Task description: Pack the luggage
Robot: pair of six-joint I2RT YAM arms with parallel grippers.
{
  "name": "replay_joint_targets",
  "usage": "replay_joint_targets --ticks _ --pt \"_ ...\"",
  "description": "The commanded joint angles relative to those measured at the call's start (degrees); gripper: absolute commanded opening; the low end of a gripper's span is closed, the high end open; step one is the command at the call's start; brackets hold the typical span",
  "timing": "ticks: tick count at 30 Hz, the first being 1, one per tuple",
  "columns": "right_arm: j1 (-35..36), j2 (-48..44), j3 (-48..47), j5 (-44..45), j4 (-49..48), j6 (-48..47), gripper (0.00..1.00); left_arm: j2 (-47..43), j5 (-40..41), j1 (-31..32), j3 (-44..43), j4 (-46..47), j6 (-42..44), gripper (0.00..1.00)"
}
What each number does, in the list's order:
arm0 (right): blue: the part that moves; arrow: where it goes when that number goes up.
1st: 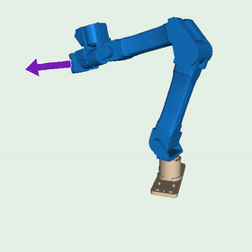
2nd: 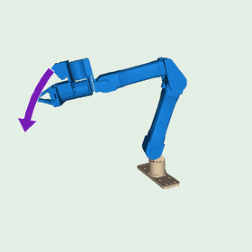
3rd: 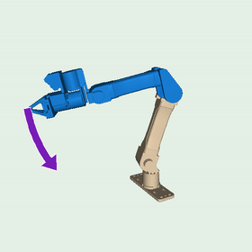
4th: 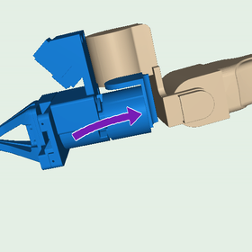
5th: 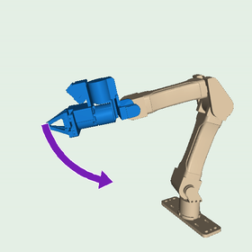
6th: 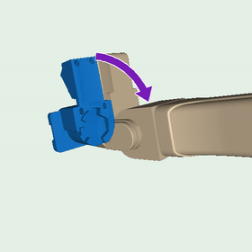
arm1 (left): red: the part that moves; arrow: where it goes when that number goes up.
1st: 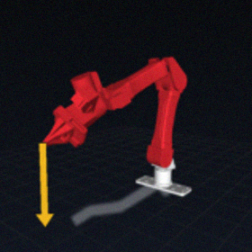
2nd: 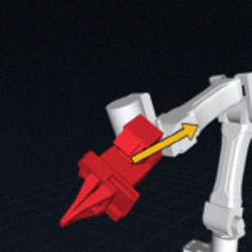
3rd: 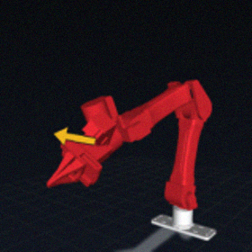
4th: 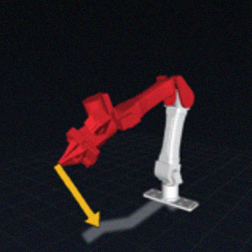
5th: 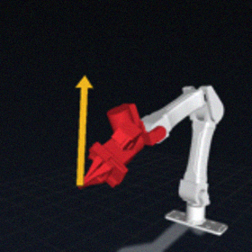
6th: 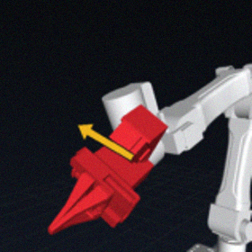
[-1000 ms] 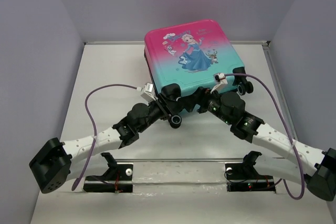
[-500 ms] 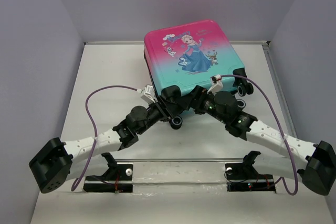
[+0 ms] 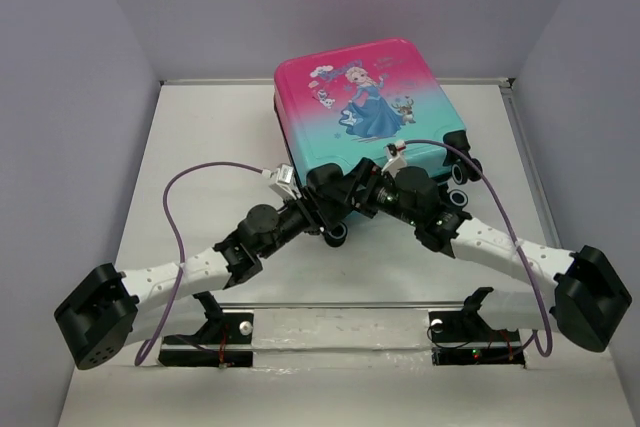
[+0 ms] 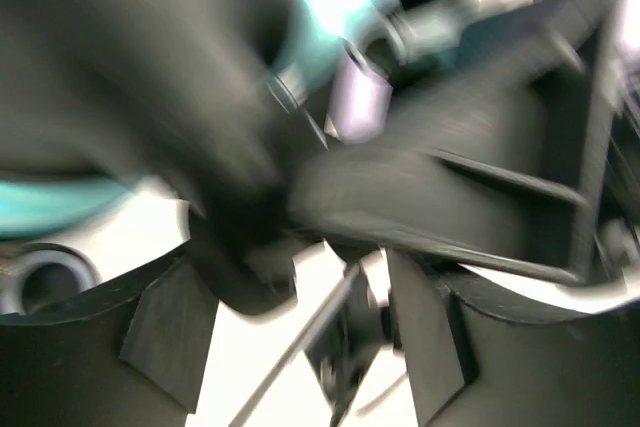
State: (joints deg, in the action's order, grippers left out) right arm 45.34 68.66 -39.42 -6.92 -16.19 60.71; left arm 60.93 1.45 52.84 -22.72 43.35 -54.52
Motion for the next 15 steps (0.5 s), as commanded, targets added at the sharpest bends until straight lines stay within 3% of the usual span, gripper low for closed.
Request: replay_joint_targets --ticks 1,3,6,10,13,15 --pt "1.1 4.5 -2.4 -8.5 -3.7 -3.5 0.99 -3.8 -13.0 3.0 -0.6 12.7 8.7 0.8" --pt "1.1 5.8 -2.4 -9.1 -4.6 -2.7 0.95 -4.1 -13.6 3.0 -0.2 11.8 8.9 0.9" --pt "1.1 7.9 -2.6 -8.9 -5.7 -2.2 0.81 -5.3 -14.6 2.9 -0.6 8.1 10.0 0.99" --pt "1.1 8.2 -1.5 -6.8 -7.5 -1.2 0.34 -10.4 -13.9 3.0 -1.4 -2.9 12.9 0.99" --pt "1.1 6.8 -0.7 -4.0 -7.2 -2.0 0.07 -16.9 -10.1 3.0 -1.2 -13.2 15.1 0.99" --pt "1.1 6.0 -0.3 -2.1 -6.8 -2.7 0.07 -20.5 -5.8 3.0 -2.5 -23.1 16.6 0.99"
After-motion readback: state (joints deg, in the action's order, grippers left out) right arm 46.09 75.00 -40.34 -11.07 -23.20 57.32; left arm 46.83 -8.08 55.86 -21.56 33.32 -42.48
